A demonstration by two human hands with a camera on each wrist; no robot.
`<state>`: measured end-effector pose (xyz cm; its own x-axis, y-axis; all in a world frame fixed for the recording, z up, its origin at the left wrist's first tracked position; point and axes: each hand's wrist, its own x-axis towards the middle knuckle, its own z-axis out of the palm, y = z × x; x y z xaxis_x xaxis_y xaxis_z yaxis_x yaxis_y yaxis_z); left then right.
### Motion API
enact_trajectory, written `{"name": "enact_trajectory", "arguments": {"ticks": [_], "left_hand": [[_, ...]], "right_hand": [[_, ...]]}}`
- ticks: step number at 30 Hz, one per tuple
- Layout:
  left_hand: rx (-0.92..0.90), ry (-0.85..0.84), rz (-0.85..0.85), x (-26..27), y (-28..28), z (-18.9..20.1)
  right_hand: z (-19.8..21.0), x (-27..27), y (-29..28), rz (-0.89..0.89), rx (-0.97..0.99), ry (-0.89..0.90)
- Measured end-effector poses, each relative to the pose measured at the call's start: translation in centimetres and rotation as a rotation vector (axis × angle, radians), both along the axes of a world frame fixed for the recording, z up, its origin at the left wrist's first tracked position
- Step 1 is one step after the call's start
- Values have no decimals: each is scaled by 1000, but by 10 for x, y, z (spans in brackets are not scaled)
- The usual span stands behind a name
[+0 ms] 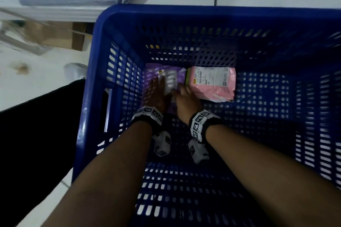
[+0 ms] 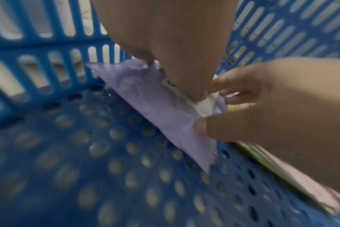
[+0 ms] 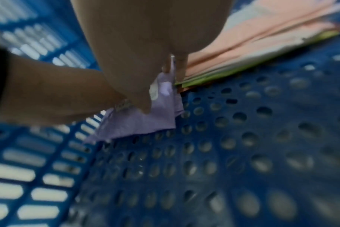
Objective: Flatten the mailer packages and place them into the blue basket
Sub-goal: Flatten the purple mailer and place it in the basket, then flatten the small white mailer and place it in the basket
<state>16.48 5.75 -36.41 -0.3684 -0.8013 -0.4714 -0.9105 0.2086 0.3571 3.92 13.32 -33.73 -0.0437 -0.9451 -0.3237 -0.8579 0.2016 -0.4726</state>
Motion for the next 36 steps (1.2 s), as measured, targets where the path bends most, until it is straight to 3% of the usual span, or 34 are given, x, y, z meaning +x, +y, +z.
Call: {"name": "enact_trajectory", "arguments": {"ticks": [8, 16, 22, 28, 32, 36], "left_hand": [[91, -96, -29, -2, -16, -15], [145, -188, -52, -25, -41, 10], [-68, 80, -231, -75, -56, 99], [-198, 24, -330, -134, -53, 198], [-266, 319, -344, -169, -30, 250], [-446, 572, -369, -212, -3, 272]], "right_hand": [[-19, 2, -7, 173, -2, 244], [13, -19, -30, 174, 139, 125], [83, -53, -51, 154, -22, 180], [190, -105, -50, 176, -168, 381], [244, -153, -23, 151, -319, 488], [265, -206, 12, 2, -435, 503]]}}
